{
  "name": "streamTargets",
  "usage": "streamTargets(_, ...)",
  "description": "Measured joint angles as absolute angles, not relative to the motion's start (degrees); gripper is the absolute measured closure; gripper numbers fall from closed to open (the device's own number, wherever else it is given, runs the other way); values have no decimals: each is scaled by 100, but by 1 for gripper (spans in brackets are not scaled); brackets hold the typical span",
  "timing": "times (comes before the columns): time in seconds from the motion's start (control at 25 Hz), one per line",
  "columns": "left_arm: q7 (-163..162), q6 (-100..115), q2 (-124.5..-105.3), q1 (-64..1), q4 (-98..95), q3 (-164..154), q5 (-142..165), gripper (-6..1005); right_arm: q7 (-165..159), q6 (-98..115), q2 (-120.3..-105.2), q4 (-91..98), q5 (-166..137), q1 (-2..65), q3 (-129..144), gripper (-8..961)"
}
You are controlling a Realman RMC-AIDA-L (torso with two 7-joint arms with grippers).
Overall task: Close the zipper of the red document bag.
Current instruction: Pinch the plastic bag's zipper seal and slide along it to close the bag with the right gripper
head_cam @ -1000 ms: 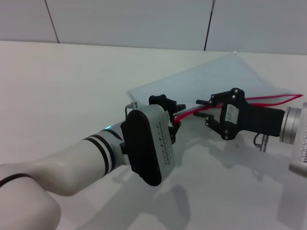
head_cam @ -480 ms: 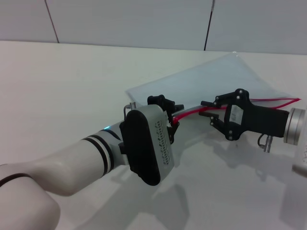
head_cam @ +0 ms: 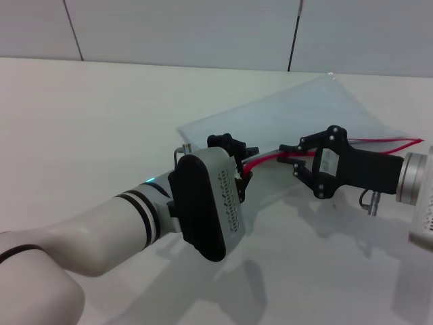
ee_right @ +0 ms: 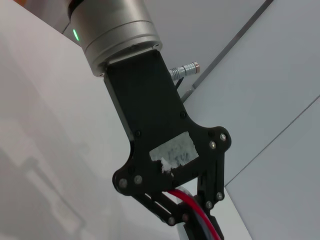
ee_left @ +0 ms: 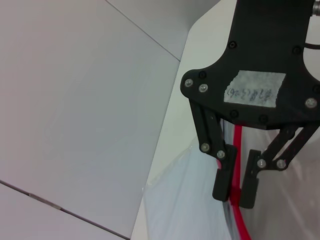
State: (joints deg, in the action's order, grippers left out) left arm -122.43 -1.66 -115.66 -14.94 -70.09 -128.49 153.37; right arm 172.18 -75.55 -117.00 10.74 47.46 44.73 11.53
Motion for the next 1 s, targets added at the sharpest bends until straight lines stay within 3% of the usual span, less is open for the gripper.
streamTargets(0.24,-12243,-167,-11566,-1500,-7012,-12849,15337,868,17215,-7551,-11710,1054,4749,4491,1112,865)
streamTargets(1.0,-12243,-167,-11566,-1498,-7015,-12859,15337,843,17200,-7400,-11664,1197,5032,4207,1098,875)
